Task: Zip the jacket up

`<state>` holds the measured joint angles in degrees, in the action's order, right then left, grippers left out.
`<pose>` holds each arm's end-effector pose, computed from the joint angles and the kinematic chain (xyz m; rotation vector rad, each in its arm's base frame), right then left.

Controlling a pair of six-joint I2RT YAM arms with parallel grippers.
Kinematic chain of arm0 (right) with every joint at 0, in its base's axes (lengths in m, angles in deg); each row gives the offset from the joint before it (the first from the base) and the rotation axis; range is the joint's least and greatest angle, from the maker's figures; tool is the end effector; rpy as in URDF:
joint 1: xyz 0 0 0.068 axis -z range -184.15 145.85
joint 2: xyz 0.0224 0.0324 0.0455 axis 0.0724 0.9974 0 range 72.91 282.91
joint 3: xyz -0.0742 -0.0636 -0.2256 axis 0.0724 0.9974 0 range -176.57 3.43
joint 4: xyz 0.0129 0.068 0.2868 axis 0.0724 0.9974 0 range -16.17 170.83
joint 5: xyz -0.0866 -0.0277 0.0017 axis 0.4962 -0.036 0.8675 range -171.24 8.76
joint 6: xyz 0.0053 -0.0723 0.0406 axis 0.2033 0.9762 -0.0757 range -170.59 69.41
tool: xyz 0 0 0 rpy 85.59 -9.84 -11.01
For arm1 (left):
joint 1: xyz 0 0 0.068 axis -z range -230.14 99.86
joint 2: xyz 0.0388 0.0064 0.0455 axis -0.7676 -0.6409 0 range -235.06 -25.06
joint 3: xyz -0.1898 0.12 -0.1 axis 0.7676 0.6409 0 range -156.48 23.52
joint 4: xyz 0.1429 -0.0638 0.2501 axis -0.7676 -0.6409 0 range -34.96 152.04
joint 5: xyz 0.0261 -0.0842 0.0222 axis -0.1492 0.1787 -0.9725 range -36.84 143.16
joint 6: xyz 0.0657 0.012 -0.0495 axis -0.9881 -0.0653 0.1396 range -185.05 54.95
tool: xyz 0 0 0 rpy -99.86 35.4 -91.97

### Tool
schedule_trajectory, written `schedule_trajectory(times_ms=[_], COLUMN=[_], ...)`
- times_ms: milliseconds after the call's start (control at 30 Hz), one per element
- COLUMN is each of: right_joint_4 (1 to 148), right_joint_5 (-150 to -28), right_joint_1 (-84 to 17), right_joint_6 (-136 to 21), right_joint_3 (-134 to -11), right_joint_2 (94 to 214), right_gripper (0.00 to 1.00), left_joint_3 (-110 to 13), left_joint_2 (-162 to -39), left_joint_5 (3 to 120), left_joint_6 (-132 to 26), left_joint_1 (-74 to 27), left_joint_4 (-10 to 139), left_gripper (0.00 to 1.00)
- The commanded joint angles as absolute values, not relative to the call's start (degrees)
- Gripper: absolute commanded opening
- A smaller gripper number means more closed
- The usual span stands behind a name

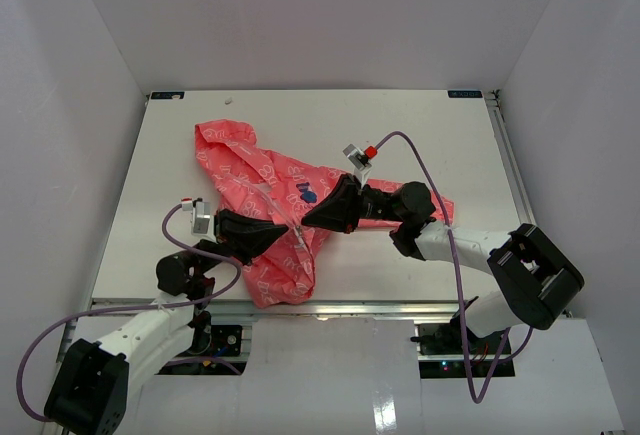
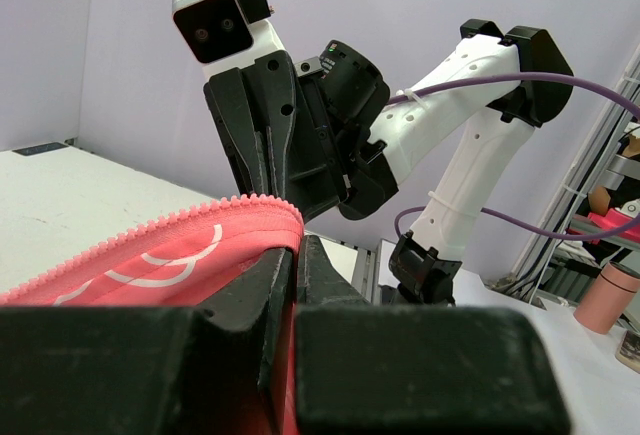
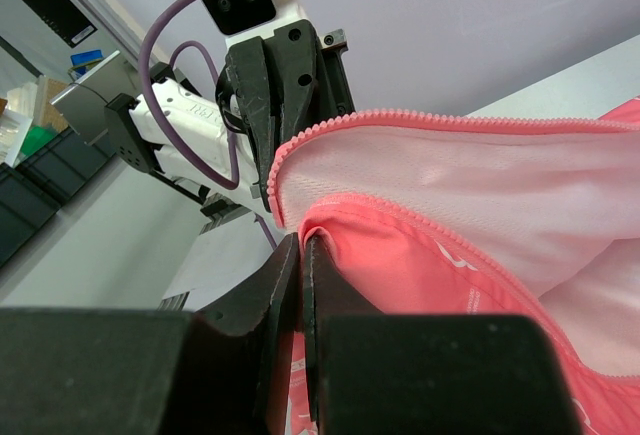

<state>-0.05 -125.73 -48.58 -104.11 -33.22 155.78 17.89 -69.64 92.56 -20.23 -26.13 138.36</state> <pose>0.2069 0.2740 0.2451 -0.7302 1.2898 1.8612 0.1741 -0.1280 0.2284 0.5119 1.0730 -1.3847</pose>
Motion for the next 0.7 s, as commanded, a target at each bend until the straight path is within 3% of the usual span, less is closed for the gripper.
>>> schedule_trajectory(times_ms=[0,667], right_joint_4=[-34.3,-34.3], right_joint_5=[-125.4,-124.9], right_joint_1=[-49.0,-48.8], right_joint_6=[-103.8,-103.3], right_joint_3=[-35.8,-35.8], right_joint_2=[154.6,153.6], right_gripper=[0.08,0.08], left_joint_3=[17.8,17.7], left_joint_2=[-69.0,-67.8], left_joint_5=[91.6,91.7], left_joint_6=[-21.2,-22.6], left_joint_1=[-26.0,-26.1], left_joint_4=[153.3,150.2], left_gripper=[0.00,0.00])
